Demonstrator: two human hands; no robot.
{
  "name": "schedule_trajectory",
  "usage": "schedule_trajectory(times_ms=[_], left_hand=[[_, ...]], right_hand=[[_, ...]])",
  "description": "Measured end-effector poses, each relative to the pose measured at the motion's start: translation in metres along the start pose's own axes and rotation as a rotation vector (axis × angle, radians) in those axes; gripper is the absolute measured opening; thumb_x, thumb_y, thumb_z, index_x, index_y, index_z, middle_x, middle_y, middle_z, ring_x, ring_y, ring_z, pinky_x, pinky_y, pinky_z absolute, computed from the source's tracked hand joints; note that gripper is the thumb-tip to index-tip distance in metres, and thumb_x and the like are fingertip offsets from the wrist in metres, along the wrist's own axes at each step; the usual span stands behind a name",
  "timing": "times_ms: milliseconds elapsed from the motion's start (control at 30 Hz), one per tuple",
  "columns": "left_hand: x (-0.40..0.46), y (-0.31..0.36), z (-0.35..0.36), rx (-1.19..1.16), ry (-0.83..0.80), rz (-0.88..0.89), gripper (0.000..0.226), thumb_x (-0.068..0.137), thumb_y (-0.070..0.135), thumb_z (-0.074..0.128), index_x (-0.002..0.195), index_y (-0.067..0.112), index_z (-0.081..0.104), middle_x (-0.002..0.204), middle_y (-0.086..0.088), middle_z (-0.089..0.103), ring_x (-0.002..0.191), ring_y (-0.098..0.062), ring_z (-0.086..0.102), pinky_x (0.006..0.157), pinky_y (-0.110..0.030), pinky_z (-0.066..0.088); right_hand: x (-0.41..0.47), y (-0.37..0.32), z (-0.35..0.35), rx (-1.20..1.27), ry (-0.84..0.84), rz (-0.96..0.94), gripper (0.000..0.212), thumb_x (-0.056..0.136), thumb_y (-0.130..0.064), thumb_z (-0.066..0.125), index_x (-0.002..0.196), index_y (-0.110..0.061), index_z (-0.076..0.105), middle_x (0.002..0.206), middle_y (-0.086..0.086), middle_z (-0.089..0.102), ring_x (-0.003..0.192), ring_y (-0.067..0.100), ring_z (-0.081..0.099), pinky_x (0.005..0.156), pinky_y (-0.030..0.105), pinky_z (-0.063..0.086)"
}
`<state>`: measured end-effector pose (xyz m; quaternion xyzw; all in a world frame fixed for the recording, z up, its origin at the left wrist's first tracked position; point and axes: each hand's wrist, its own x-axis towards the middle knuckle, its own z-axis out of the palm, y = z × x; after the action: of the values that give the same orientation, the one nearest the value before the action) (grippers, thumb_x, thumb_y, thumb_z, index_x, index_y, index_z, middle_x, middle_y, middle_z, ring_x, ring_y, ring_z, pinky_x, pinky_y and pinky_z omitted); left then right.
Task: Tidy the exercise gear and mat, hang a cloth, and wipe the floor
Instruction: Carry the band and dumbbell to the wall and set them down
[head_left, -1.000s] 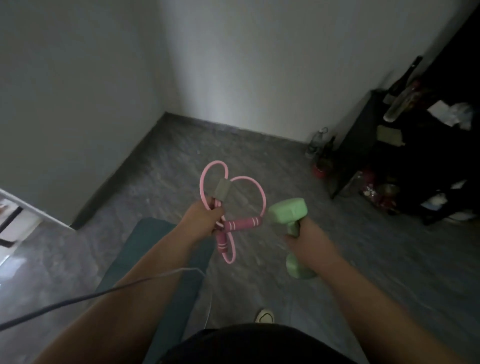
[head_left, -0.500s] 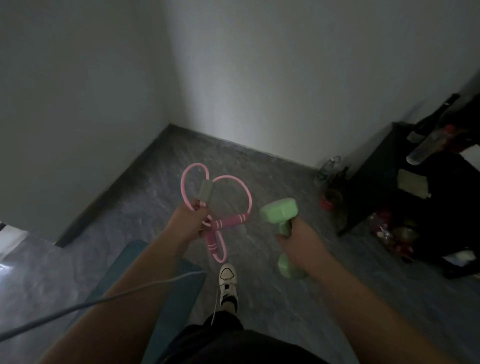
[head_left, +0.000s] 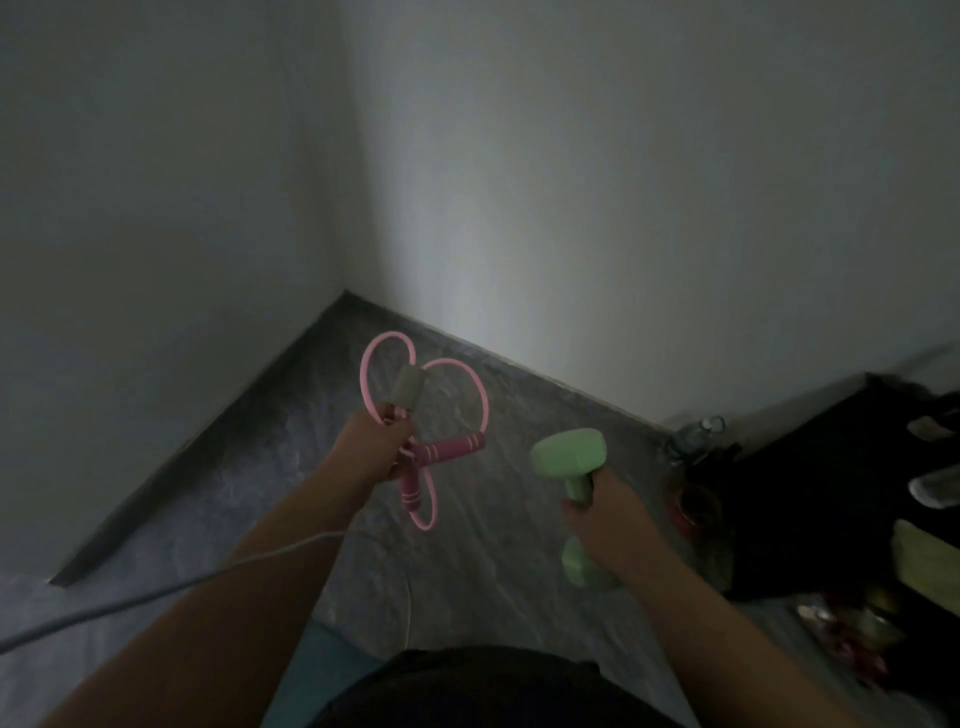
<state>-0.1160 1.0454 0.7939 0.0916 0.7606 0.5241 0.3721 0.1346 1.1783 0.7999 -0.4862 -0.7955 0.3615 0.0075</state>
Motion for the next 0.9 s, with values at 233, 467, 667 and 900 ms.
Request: schedule_trajectory(times_ms=[233,467,667,900], left_hand=[[0.121,0.049,0.012,0.006,0.025,-0.058,0.014,0.092,0.008,0.061,0.081,0.015,0.057,0.07,-0.006,0.059,0.053,-0.012,0.056,0.041,-0.022,0.046],[0.278,0.101,0.017,0.062,0.106,-0.08,0.01,0.095,0.01,0.059,0.086,0.013,0.059,0.077,-0.012,0.061,0.057,-0.016,0.058,0.04,-0.022,0.046],[0.387,0.151,0.004,0.123,0.154,-0.156,0.014,0.094,0.007,0.06,0.082,0.015,0.057,0.074,-0.012,0.059,0.057,-0.019,0.057,0.04,-0.023,0.049],[0.488,0.176,-0.009,0.186,0.117,-0.199,0.009,0.092,0.007,0.061,0.085,0.012,0.058,0.071,-0.011,0.061,0.054,-0.018,0.057,0.038,-0.021,0.044]], right_hand=[[0.132,-0.013,-0.011,0.036,-0.002,0.05,0.036,0.088,-0.019,0.068,0.121,-0.016,0.053,0.102,0.003,0.061,0.082,0.02,0.057,0.07,0.028,0.039],[0.317,-0.049,-0.008,-0.063,-0.098,-0.036,0.017,0.088,-0.021,0.067,0.092,-0.023,0.051,0.078,-0.006,0.056,0.067,0.007,0.054,0.063,0.032,0.047],[0.465,-0.106,-0.007,-0.149,-0.242,-0.094,0.018,0.093,-0.024,0.058,0.109,-0.018,0.053,0.096,0.002,0.062,0.087,0.023,0.063,0.074,0.036,0.051],[0.564,-0.149,0.019,-0.178,-0.282,-0.098,0.037,0.091,-0.025,0.06,0.126,-0.017,0.053,0.105,0.008,0.065,0.092,0.028,0.065,0.075,0.035,0.05]])
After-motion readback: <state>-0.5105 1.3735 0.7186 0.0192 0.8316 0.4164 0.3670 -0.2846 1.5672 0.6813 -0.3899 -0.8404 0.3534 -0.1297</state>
